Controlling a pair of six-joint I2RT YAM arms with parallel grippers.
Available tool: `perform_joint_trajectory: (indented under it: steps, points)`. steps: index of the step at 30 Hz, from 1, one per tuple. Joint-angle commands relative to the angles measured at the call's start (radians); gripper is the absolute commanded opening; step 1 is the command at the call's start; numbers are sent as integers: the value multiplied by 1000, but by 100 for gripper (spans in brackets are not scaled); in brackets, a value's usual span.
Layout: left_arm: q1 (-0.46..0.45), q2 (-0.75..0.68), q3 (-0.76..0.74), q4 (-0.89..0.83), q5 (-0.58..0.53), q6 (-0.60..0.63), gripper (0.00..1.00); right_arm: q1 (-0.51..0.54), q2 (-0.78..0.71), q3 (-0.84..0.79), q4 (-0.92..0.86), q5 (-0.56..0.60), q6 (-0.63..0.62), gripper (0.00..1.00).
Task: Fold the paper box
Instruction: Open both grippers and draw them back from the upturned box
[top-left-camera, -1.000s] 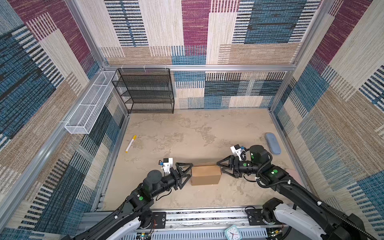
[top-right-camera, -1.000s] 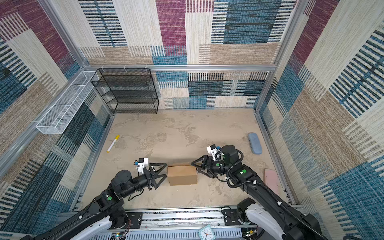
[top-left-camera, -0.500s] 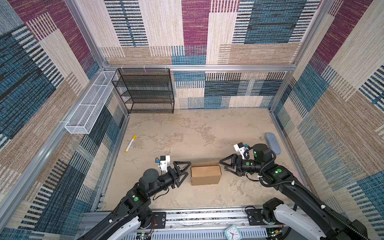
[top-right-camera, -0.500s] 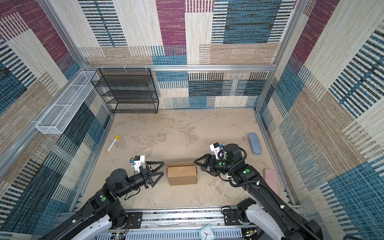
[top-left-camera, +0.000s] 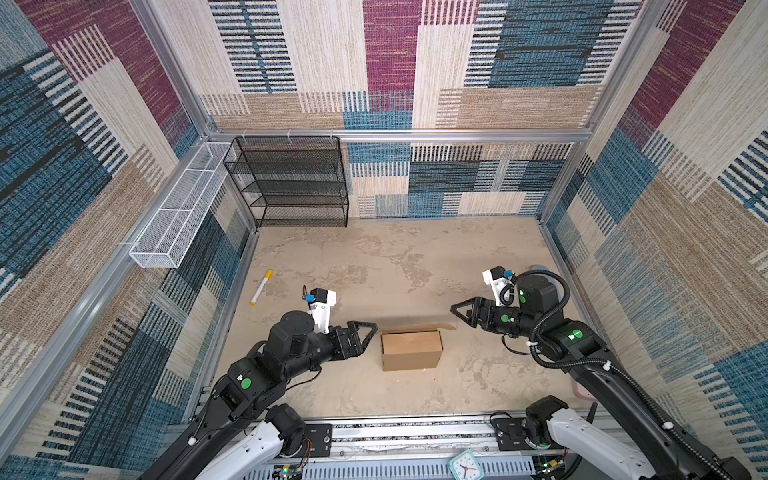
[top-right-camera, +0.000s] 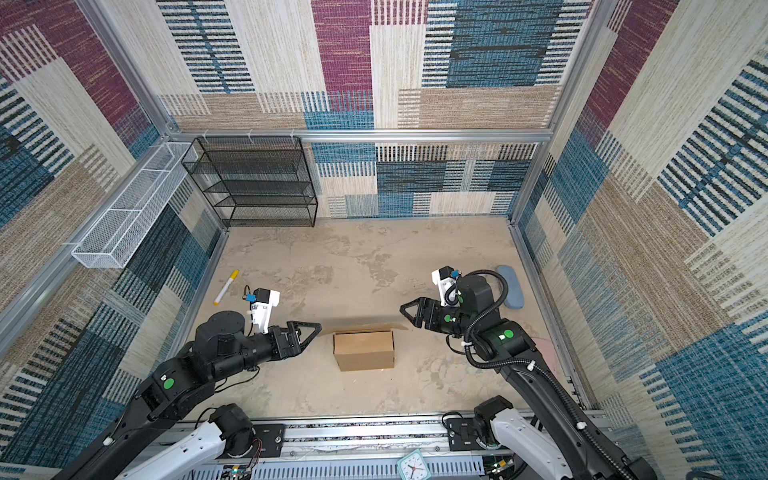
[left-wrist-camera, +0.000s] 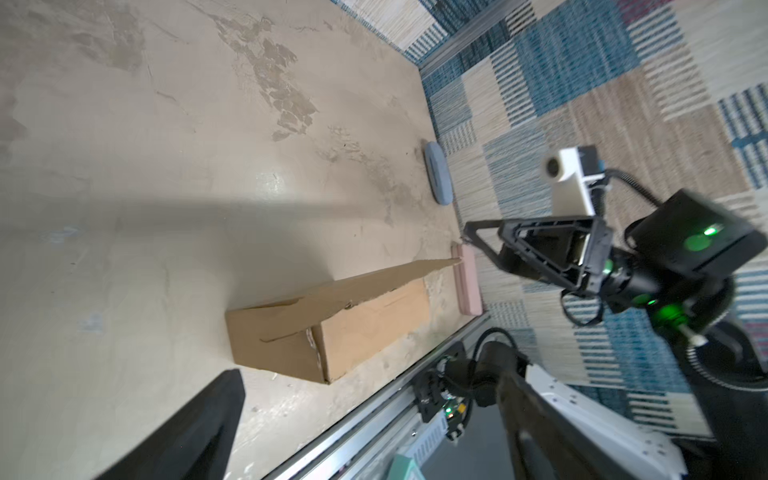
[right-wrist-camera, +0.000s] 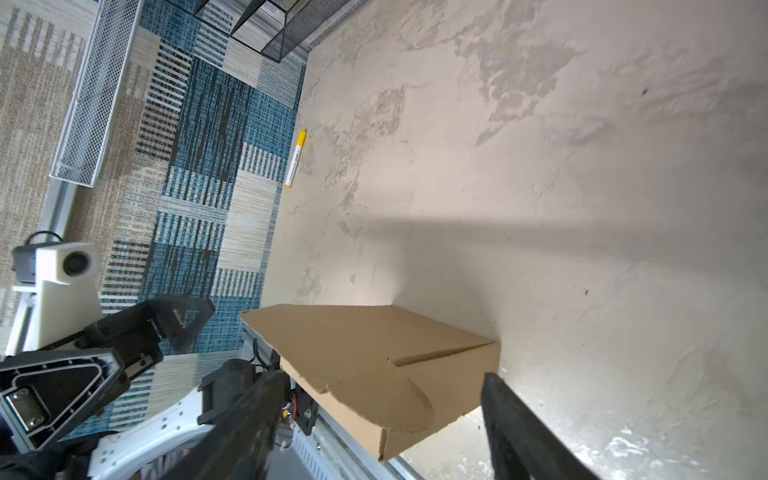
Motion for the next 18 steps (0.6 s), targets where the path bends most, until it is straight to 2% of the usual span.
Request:
perform_joint_trajectory:
  steps: [1, 3, 9, 14, 18]
  points:
    - [0, 55, 86, -145, 46, 267, 96, 0, 5, 35, -52, 13, -169, 74]
    - [0, 91, 142, -223, 40, 357, 92, 1, -6, 46, -68, -15, -230, 72]
    - [0, 175, 212, -336, 43, 545, 92, 1, -5, 67, -113, -103, -352, 65]
    - [-1, 249, 260, -372, 20, 648, 91, 10, 3, 43, -99, -158, -385, 64]
    - [-1, 287, 259, -385, -15, 724, 92, 27, 11, 23, -87, -150, -402, 62]
